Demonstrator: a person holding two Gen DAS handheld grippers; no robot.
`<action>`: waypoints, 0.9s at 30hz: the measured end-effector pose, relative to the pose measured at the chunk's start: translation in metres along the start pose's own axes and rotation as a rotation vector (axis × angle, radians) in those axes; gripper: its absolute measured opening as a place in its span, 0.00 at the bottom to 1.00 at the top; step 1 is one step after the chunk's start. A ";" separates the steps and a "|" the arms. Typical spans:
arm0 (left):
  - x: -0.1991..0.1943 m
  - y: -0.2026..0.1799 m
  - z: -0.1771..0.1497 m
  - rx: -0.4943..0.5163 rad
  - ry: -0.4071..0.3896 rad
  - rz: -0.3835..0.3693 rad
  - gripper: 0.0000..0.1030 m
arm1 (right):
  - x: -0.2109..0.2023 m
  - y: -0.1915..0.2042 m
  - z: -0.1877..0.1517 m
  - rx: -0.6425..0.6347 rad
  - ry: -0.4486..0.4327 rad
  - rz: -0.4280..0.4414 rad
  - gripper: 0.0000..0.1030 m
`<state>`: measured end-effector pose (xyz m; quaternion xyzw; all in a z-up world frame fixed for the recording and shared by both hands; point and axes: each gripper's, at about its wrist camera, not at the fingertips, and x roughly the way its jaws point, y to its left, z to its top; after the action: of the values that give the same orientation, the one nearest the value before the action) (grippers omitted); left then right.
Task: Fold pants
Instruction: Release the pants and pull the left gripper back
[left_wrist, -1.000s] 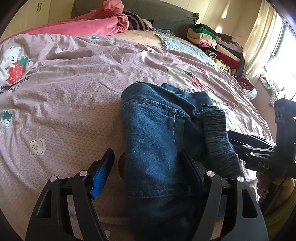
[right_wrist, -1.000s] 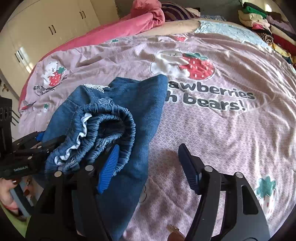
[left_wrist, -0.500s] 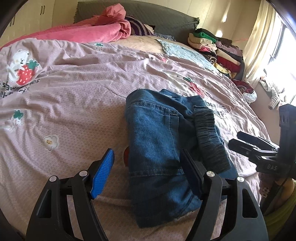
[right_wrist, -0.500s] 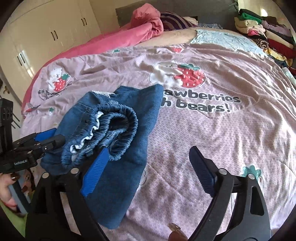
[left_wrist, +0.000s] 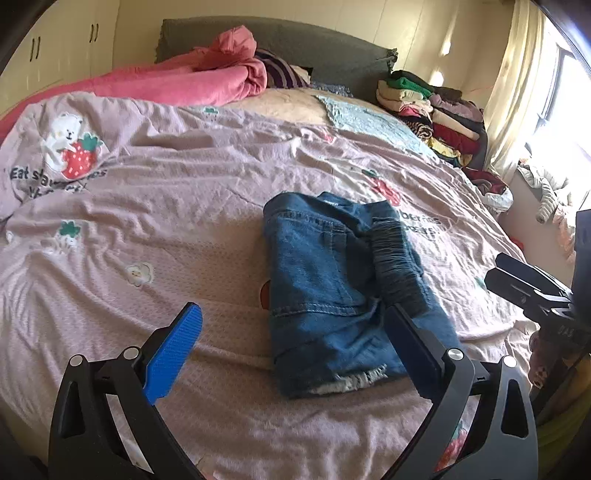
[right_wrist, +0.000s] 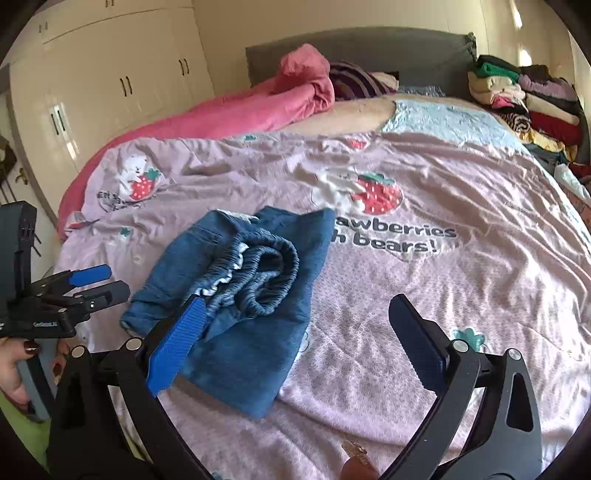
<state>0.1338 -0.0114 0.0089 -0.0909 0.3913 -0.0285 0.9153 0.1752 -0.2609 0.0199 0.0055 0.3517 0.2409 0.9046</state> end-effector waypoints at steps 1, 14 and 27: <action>-0.005 -0.001 -0.001 0.002 -0.008 0.001 0.96 | -0.004 0.001 0.000 -0.004 -0.006 -0.001 0.91; -0.059 -0.015 -0.015 0.045 -0.091 -0.002 0.96 | -0.060 0.019 -0.007 -0.058 -0.102 -0.020 0.91; -0.093 -0.023 -0.036 0.068 -0.132 0.004 0.96 | -0.098 0.032 -0.030 -0.109 -0.147 -0.047 0.91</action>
<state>0.0440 -0.0273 0.0554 -0.0607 0.3291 -0.0337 0.9418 0.0798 -0.2802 0.0652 -0.0342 0.2708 0.2373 0.9323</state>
